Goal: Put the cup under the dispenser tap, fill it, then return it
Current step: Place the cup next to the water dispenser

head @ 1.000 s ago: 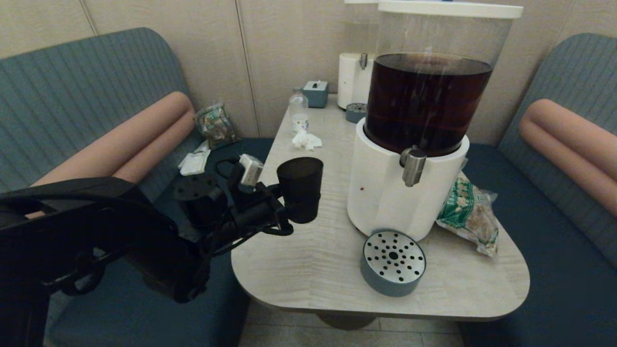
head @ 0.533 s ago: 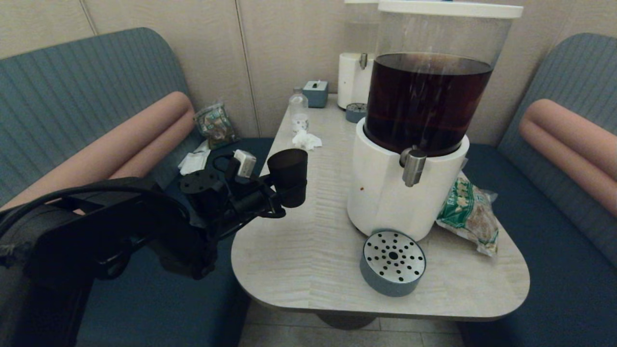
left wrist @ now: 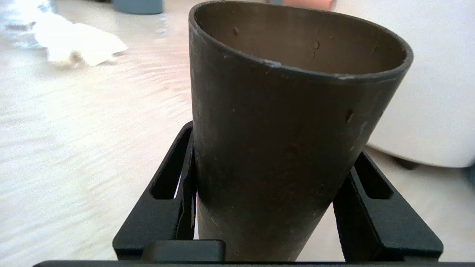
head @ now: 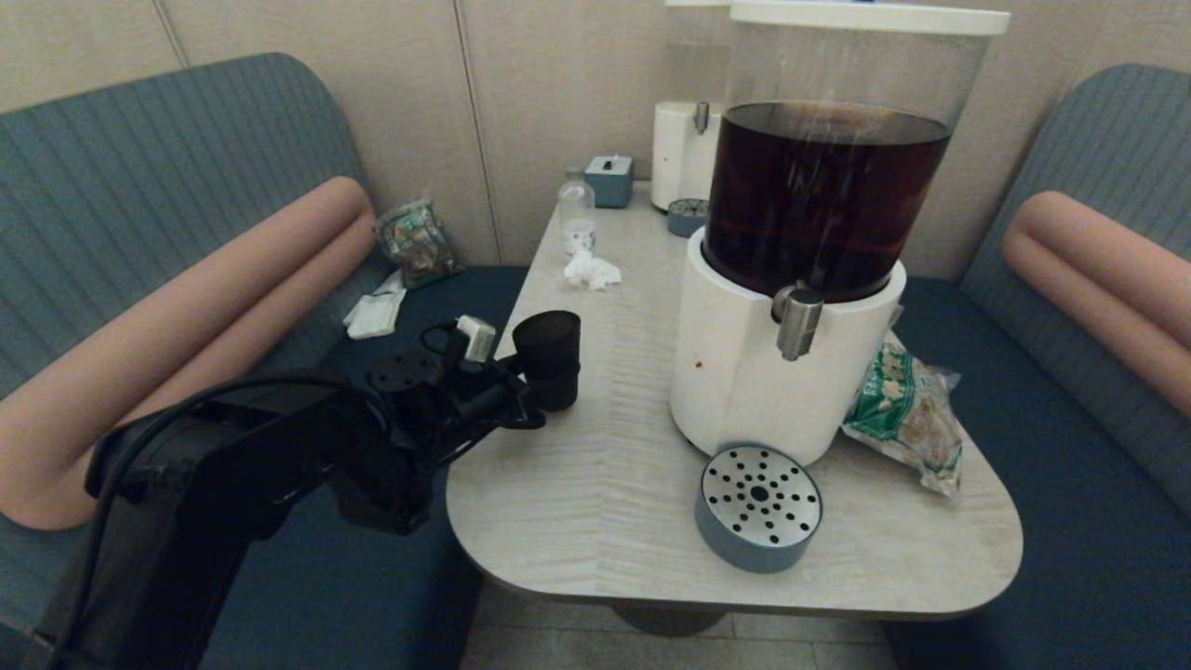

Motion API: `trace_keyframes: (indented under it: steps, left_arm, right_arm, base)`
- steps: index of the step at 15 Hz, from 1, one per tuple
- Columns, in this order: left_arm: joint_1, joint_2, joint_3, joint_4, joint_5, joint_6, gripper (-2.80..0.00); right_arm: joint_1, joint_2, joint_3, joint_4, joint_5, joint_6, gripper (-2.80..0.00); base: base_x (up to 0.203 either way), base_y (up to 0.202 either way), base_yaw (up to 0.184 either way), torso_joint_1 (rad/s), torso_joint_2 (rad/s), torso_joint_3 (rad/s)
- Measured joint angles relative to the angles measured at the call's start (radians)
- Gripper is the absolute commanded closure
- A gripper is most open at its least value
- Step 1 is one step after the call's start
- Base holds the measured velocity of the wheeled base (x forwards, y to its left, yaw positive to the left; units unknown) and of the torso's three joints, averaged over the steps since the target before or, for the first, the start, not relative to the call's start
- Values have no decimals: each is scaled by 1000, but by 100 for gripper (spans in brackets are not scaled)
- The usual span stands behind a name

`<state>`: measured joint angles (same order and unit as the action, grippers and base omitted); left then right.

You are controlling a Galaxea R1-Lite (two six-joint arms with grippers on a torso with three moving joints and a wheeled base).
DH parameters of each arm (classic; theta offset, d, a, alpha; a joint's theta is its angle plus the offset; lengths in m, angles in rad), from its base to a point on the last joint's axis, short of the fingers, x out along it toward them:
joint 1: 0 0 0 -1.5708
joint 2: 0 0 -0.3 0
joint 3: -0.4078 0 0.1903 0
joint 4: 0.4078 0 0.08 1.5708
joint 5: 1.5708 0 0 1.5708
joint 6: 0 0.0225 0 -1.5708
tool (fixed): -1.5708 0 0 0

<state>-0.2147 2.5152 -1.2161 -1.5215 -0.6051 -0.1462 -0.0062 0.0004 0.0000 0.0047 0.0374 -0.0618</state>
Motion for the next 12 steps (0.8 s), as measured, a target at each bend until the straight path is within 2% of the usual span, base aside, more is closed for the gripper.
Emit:
trace_keyframes:
  steps: [8,9,12]
  left_arm:
    - [17,51,-19,-6,0,8,0]
    - [18,51,-18,-6,-1,7,-280]
    - [18,47,-13,7,0,1,-280]
  right_arm:
    - [0,0,0,0,0,0,0]
    - [0,0,0,0,0,0,0]
    - [0,0,0,0,0,-1,0]
  base:
    - [0,0,0,0,0,0]
    - [0,0,0,0,0,0]
    - [0,0,0,0,0,0]
